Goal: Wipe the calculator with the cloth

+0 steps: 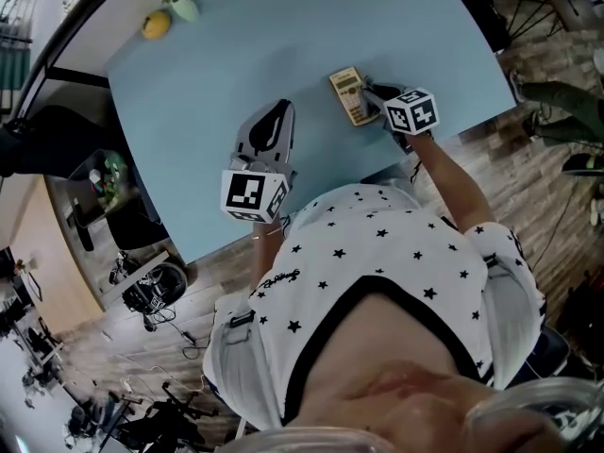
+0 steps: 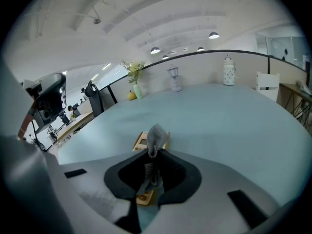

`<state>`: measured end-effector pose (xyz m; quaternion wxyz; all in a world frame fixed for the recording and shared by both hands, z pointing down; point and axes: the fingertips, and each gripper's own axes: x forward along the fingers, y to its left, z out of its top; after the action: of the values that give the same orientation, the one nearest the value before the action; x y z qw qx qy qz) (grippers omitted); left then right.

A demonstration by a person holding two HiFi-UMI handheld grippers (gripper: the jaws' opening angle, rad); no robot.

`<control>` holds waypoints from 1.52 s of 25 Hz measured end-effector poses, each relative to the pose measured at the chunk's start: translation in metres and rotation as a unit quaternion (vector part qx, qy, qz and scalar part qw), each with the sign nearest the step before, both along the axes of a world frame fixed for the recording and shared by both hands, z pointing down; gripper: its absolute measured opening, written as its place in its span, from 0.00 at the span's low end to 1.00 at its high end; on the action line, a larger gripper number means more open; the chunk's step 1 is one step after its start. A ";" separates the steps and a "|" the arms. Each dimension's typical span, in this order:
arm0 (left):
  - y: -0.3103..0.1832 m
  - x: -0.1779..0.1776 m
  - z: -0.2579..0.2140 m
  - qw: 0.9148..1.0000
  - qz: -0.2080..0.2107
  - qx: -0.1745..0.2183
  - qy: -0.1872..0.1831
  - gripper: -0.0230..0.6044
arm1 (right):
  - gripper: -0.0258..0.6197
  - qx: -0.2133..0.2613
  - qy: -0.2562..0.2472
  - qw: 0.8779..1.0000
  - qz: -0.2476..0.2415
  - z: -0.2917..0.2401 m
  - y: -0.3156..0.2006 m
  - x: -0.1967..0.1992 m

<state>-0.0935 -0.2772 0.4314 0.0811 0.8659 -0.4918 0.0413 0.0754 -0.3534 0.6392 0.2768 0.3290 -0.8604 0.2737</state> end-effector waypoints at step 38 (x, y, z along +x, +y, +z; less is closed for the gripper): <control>-0.010 0.031 0.008 0.999 0.050 -0.011 0.002 0.10 | 0.12 -0.003 -0.006 1.000 -0.022 -0.002 0.046 -0.005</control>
<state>-0.0630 -0.2876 0.4393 0.0893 0.8886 -0.4473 0.0488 0.0705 -0.3076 0.6377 0.2787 0.3080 -0.8680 0.2720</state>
